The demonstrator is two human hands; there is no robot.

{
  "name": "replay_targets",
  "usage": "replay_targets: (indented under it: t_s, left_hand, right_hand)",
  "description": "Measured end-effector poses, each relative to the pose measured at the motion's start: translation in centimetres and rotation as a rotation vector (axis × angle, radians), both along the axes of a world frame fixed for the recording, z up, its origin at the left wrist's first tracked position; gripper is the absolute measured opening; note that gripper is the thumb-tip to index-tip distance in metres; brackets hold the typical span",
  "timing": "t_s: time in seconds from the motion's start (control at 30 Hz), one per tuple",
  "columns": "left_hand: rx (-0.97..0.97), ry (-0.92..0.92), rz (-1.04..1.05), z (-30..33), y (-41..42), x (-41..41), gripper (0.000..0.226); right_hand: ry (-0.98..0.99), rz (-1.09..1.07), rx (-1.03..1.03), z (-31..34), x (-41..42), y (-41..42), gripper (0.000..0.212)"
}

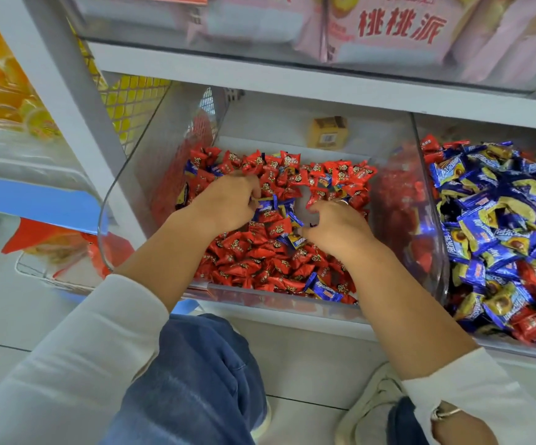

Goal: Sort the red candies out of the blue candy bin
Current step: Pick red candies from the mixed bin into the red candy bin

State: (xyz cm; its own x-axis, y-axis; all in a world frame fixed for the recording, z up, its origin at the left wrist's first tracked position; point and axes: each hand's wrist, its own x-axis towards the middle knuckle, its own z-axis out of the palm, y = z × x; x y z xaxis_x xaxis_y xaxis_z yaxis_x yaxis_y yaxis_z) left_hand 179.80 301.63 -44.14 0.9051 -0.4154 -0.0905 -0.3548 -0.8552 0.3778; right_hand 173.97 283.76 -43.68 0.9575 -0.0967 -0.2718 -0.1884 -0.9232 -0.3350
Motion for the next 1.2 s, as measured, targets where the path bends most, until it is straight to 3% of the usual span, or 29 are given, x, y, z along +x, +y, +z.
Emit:
replay_targets:
  t_s: [0.17,0.23,0.43,0.6,0.73,0.9,1.03,1.2]
  left_hand:
    - [0.056,0.090,-0.108,0.3,-0.3,-0.6,0.062]
    - [0.130,0.073,-0.145,0.2,-0.7,-0.5,0.067]
    - [0.196,0.037,-0.133,-0.3,-1.3,-0.2,0.045]
    - [0.171,-0.006,-0.082,-0.3,-0.9,-0.1,0.031]
    - [0.100,-0.012,-0.074,-0.1,-0.4,0.2,0.027]
    - [-0.052,-0.003,0.086,0.4,0.4,0.5,0.026]
    - [-0.073,-0.084,0.145,0.9,0.5,0.7,0.047]
    - [-0.036,-0.137,0.093,1.2,-0.7,0.3,0.031]
  right_hand:
    - [0.000,-0.005,0.030,0.1,0.0,0.2,0.035]
    - [-0.012,-0.037,0.039,0.3,0.1,0.1,0.035]
    - [0.002,-0.030,0.014,0.0,0.2,0.0,0.026]
    - [-0.142,-0.201,0.242,0.9,0.7,0.4,0.026]
    - [-0.029,-0.207,0.368,1.5,0.4,0.4,0.023]
    - [0.189,0.049,0.066,1.3,-0.8,0.3,0.041]
    - [0.138,0.064,-0.035,0.7,-0.3,0.2,0.031]
    - [0.092,-0.002,-0.104,0.1,0.1,0.0,0.028]
